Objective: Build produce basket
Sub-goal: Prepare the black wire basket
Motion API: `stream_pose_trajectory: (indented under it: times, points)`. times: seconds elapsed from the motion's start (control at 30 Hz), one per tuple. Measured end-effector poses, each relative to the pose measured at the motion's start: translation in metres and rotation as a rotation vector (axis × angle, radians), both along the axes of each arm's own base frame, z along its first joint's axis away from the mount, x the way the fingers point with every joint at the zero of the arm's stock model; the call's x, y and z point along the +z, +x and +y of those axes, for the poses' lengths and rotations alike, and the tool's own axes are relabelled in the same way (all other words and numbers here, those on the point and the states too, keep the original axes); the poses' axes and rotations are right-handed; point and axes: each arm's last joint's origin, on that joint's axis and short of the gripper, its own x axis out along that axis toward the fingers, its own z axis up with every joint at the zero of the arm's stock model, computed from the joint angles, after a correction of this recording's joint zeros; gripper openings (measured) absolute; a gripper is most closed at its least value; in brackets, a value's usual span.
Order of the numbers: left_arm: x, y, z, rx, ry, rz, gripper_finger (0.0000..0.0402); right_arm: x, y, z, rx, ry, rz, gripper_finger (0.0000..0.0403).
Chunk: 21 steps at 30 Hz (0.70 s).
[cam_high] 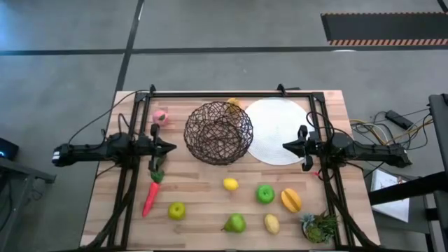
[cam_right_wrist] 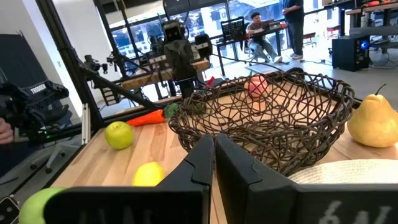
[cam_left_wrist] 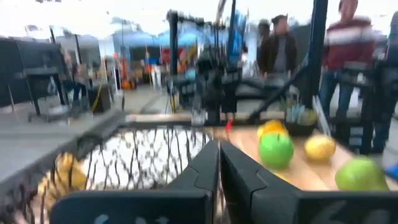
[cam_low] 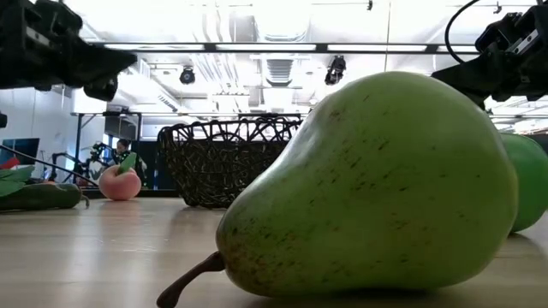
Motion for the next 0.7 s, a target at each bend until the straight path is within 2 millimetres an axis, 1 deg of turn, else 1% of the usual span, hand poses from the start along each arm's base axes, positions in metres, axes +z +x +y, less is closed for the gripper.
stream_pose_trajectory:
  times: [0.13,0.2,0.3,0.4,0.5,0.6,0.7]
  points:
    - [0.016,-0.002,0.001,0.021,0.003,-0.169,0.0000,0.000,0.000,0.000,0.000,0.000,0.000,0.0009]
    - [0.022,-0.002,0.001,0.024,0.001,-0.211,0.0000,0.000,0.000,0.000,-0.001,0.000,-0.001,0.0009]
    - [0.021,0.005,0.001,0.018,-0.035,-0.127,0.0000,0.000,0.000,0.000,-0.001,0.000,0.000,0.0009]
    - [0.030,0.016,0.001,0.018,-0.101,-0.069,0.0000,0.000,0.000,0.000,0.000,0.000,0.000,0.0009]
    - [0.042,0.028,0.002,0.021,-0.103,-0.011,0.0000,0.000,0.000,0.000,0.000,0.000,-0.001,0.0009]
    - [0.056,0.046,0.002,0.024,-0.102,0.040,0.0003,0.000,0.000,0.000,0.000,0.000,0.000,0.0009]
    - [0.068,0.065,0.003,0.029,-0.101,0.104,0.0018,0.000,0.000,0.000,-0.001,0.000,0.000,0.0009]
